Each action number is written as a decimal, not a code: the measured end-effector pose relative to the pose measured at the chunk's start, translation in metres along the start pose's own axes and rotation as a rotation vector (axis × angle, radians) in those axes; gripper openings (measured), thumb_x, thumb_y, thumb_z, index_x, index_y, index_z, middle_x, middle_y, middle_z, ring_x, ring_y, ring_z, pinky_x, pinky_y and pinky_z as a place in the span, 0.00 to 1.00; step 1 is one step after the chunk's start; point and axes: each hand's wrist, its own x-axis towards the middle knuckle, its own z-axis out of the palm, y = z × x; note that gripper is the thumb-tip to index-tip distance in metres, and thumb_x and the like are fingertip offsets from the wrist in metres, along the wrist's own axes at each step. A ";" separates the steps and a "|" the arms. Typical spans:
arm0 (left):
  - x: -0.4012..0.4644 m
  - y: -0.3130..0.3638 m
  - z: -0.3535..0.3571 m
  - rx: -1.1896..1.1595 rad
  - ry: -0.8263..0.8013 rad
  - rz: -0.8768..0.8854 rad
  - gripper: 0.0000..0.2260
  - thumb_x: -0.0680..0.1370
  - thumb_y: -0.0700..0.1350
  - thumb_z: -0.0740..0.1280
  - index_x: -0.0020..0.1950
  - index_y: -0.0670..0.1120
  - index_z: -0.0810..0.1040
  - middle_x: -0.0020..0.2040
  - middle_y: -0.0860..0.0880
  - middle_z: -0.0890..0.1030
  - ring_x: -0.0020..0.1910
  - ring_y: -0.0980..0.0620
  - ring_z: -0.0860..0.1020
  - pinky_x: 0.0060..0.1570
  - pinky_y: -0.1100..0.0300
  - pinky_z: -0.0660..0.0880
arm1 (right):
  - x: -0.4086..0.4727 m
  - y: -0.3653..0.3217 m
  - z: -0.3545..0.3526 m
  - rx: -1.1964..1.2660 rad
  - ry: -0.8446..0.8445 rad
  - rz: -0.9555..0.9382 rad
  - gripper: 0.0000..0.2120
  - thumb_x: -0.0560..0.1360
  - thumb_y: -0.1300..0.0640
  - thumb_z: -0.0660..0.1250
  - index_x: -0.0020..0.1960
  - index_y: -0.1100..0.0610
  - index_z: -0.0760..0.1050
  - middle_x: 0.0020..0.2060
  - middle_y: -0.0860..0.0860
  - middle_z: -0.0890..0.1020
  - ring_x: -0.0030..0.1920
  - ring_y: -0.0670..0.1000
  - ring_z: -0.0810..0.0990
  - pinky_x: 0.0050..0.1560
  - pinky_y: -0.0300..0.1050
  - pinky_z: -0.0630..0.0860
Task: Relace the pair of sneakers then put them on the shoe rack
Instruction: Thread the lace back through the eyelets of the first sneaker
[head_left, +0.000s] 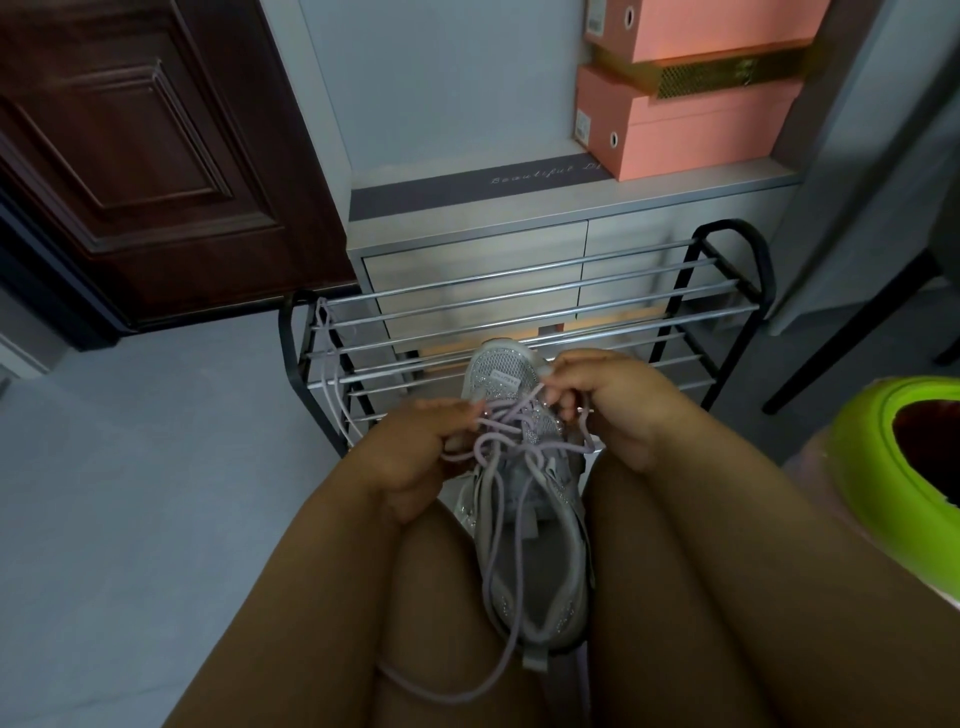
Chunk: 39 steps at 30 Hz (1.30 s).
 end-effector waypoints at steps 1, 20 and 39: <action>0.000 -0.001 -0.002 -0.075 -0.021 -0.015 0.14 0.70 0.47 0.64 0.26 0.45 0.70 0.23 0.48 0.67 0.24 0.53 0.68 0.36 0.59 0.66 | 0.002 0.000 -0.002 0.101 0.007 0.053 0.17 0.74 0.65 0.63 0.26 0.60 0.72 0.21 0.51 0.70 0.26 0.48 0.65 0.30 0.40 0.61; 0.000 -0.001 -0.008 -0.208 0.075 0.085 0.06 0.76 0.40 0.64 0.43 0.44 0.80 0.35 0.49 0.79 0.36 0.53 0.77 0.45 0.57 0.73 | -0.016 -0.003 0.022 -0.811 -0.149 -0.460 0.05 0.70 0.54 0.73 0.37 0.51 0.79 0.33 0.48 0.79 0.32 0.43 0.76 0.35 0.39 0.73; -0.004 -0.003 -0.005 -0.047 0.141 0.152 0.07 0.78 0.36 0.62 0.44 0.45 0.78 0.34 0.49 0.81 0.37 0.50 0.77 0.44 0.54 0.73 | -0.020 -0.009 0.005 -0.808 -0.237 -0.352 0.05 0.69 0.53 0.74 0.39 0.52 0.79 0.34 0.48 0.79 0.32 0.40 0.74 0.33 0.34 0.70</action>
